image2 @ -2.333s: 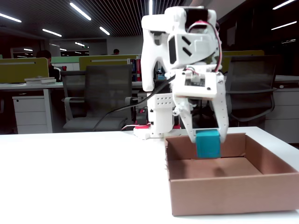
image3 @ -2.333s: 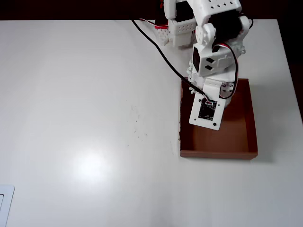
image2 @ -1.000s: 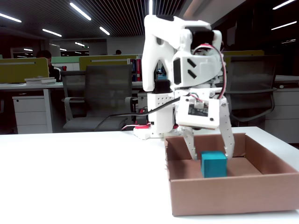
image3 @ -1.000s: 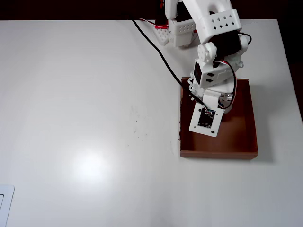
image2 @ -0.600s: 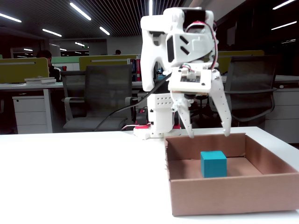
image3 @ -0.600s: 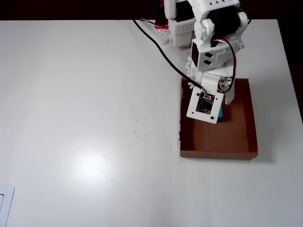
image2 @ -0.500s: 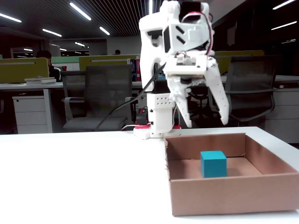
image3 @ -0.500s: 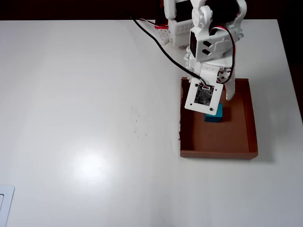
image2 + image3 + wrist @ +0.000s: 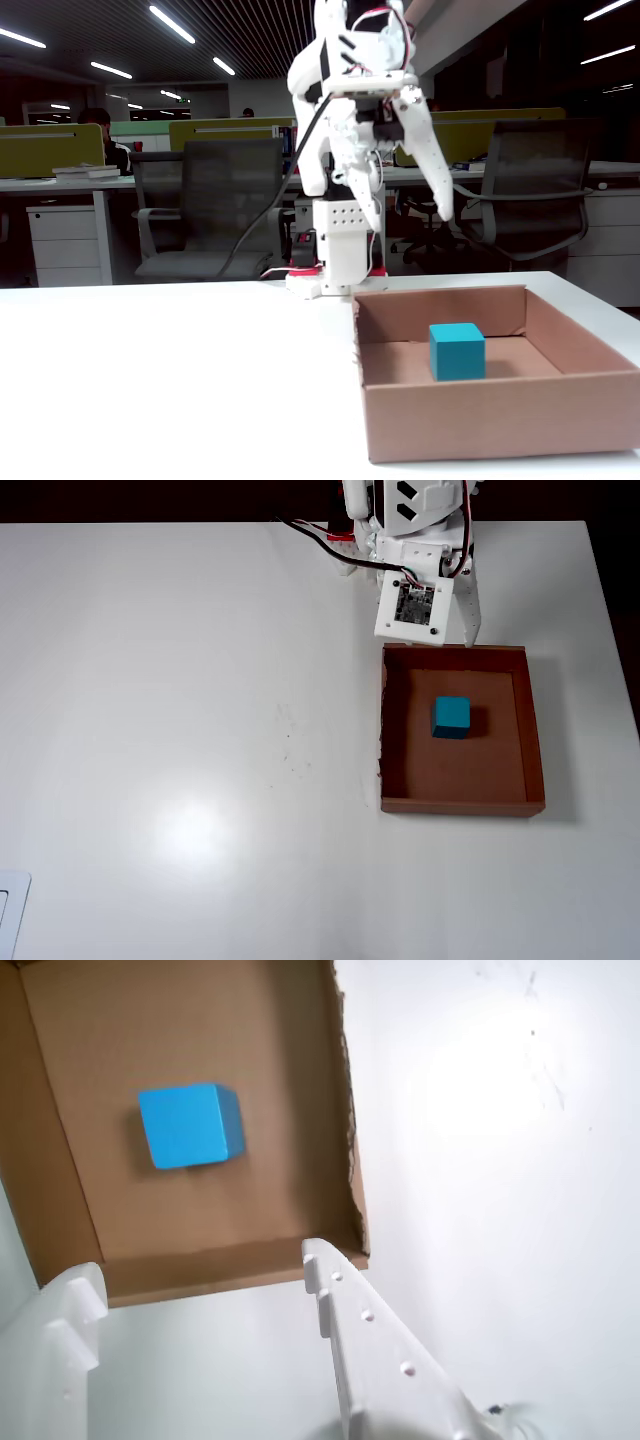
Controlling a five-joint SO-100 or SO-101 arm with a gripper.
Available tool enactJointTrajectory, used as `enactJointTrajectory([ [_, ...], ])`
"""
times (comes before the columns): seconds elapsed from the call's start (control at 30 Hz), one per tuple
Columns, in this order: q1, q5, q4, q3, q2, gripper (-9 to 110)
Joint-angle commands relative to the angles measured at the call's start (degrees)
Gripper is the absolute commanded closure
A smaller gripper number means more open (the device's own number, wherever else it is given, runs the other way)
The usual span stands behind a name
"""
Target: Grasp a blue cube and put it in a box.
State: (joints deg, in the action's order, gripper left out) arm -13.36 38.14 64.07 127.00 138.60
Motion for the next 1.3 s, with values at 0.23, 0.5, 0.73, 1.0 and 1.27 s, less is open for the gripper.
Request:
enactJointTrajectory([
  [0.23, 0.3, 1.0, -3.7, 16.4, 19.0, 77],
  [0.5, -1.4, 1.0, -5.4, 29.1, 32.2, 79],
  [0.73, -2.5, 0.5, -8.1, 38.6, 42.7, 80],
  [1.0, -5.0, 0.3, -9.4, 43.2, 43.8, 82],
  [1.27, -6.2, 0.0, -5.9, 43.2, 43.8, 83],
])
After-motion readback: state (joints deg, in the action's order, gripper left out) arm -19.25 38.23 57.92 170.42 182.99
